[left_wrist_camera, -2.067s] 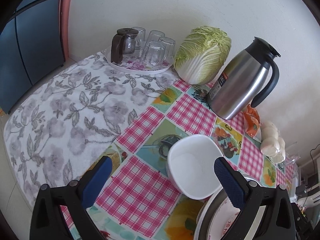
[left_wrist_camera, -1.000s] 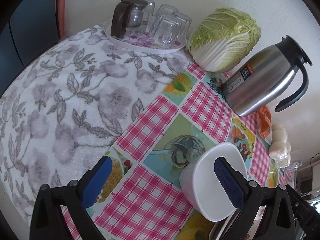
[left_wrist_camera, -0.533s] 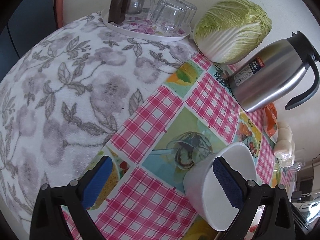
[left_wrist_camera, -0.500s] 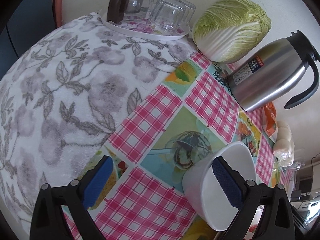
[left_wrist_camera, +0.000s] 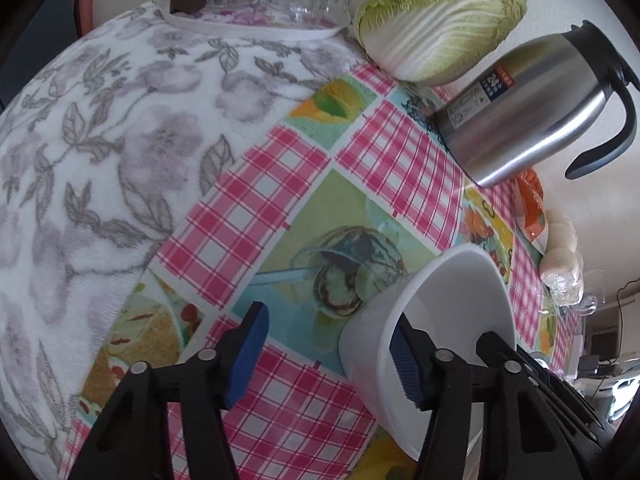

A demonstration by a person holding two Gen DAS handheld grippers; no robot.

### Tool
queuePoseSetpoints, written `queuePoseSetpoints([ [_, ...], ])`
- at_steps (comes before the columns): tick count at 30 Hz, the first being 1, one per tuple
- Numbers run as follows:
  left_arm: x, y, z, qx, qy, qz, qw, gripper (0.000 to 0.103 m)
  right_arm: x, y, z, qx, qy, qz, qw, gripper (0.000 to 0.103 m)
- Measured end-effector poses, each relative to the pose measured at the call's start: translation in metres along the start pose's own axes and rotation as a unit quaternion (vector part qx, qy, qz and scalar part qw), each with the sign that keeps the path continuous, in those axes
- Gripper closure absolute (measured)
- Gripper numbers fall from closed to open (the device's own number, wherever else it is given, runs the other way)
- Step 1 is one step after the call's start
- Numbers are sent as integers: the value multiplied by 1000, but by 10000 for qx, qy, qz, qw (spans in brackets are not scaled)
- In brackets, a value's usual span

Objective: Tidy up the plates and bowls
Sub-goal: 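Close the right tool on the square bowl rim while the left tool grips the red-banded bowl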

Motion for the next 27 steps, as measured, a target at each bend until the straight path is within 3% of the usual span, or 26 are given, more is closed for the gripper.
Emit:
queuePoseSetpoints([
  [2,2,0,0,45,-81,-8,10000,49,-1,-3,1,4,-41,-19,10000,82],
  [6,7,-5,2,-15,22,211,9998,71,-3,-6,2,6,-63,-30,10000,82],
  [11,8,-5,2,22,196,377,9991,85,-5,-10,3,-11,-182,-144,9997,83],
  [17,-2,-4,0,32,550,464,9974,85,-10,-12,6,-35,-167,-187,9997,84],
  [24,-5,-1,0,27,633,511,9967,86,-12,-12,6,10,-173,-198,9997,83],
  [27,-6,0,0,-29,655,511,9965,86,-15,-11,7,28,-144,-307,9994,88],
])
Point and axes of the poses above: each gripper's, at about its wrist camera, not at the fingertips, and y roughly against the way its jaws point, x to its right, z to its underside, the point moved 8 cm from there along -y, roughly the way its jaws point, and after that the axes turned 13 degrees about x, right-handed, at the moved point
